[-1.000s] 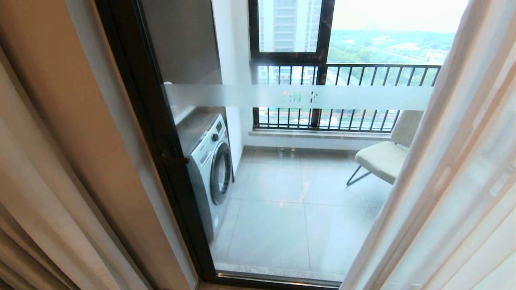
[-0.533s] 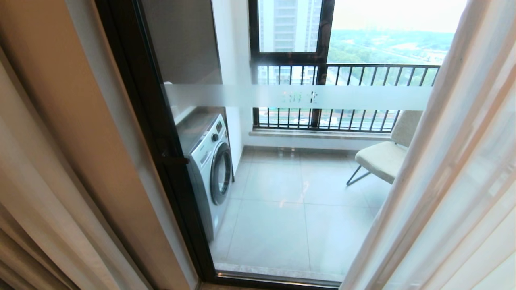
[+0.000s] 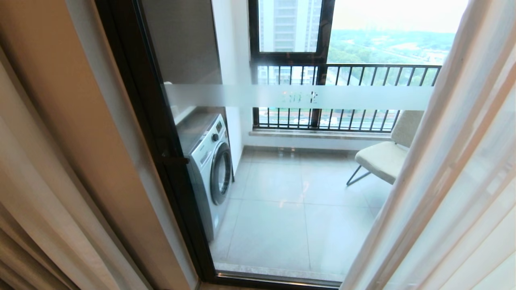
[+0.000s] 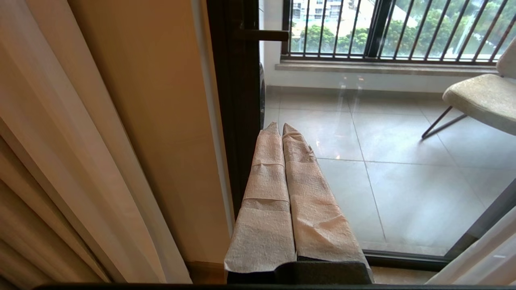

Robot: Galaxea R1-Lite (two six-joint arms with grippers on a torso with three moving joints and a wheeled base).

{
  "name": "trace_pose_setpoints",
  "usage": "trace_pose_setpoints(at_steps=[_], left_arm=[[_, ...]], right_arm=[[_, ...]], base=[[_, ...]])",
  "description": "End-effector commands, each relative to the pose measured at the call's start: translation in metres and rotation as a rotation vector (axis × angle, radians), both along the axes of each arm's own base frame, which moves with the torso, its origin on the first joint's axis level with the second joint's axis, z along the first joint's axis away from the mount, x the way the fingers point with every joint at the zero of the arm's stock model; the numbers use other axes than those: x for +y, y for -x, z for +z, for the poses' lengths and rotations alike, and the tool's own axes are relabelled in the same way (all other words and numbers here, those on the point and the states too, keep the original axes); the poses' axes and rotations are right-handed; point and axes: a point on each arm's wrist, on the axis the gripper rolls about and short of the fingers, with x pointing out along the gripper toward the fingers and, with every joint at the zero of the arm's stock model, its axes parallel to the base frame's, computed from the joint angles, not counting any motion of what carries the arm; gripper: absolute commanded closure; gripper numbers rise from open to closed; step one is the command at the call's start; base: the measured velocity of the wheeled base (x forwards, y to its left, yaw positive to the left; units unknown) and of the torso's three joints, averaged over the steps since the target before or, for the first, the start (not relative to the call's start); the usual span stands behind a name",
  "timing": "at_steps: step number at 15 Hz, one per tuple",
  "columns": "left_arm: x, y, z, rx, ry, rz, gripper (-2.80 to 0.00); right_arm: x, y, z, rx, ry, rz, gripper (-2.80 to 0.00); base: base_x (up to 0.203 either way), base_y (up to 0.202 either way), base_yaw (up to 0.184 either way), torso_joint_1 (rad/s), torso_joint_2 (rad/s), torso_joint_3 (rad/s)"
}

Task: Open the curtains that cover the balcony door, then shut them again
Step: Close the inner curtains on both sides

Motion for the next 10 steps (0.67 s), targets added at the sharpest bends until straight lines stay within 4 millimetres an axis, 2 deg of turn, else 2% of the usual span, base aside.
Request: trace_pose_setpoints(at_steps=[1, 10], left_arm=[[0.0000, 0.0001, 0.0000, 0.000, -0.001, 0.000, 0.00], [0.0000, 0.0001, 0.0000, 0.000, -0.002, 0.002, 0.00]], right_arm=[[0.0000, -0.0001, 0.0000, 0.002, 0.000, 0.001, 0.00], [0.0000, -0.0001, 0.0000, 0.002, 0.000, 0.001, 0.00]], base=[[0.000, 0.000, 0.000, 0.000, 0.00, 0.000], [0.000, 0.000, 0.000, 0.000, 0.00, 0.000]])
